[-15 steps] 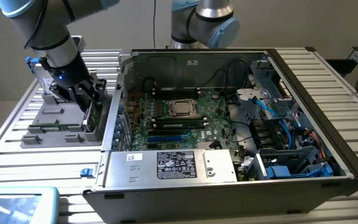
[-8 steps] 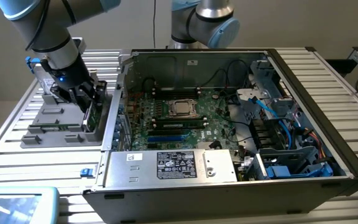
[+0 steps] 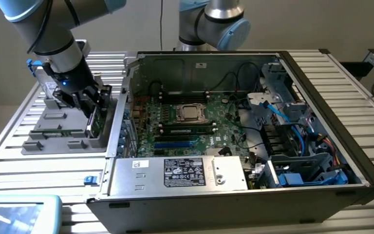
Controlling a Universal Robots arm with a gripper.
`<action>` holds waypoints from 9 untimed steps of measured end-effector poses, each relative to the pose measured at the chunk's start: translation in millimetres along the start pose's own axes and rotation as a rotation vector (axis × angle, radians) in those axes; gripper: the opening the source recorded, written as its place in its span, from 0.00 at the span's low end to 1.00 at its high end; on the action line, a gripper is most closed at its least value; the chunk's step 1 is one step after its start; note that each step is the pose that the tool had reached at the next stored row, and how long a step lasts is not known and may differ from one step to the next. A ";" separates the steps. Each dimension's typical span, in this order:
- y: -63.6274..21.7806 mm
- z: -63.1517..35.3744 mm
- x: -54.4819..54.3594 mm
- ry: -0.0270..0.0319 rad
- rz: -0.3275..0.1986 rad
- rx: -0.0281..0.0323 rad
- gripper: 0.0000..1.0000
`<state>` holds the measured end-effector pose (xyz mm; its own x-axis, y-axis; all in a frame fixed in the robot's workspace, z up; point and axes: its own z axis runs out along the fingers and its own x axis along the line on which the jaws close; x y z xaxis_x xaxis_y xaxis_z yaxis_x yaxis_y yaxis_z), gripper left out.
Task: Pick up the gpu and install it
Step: 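Pick up the gpu and move the gpu toward the slot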
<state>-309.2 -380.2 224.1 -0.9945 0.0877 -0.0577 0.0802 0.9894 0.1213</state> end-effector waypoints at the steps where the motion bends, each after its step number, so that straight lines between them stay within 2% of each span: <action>1: 0.0 0.1 0.0 0.0000 0.000 0.0001 0.49; 9: -0.3 0.4 0.0 0.0011 -0.009 -0.0004 0.49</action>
<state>-309.2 -380.4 223.6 -0.9952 0.0790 -0.0576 0.0716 0.9900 0.1212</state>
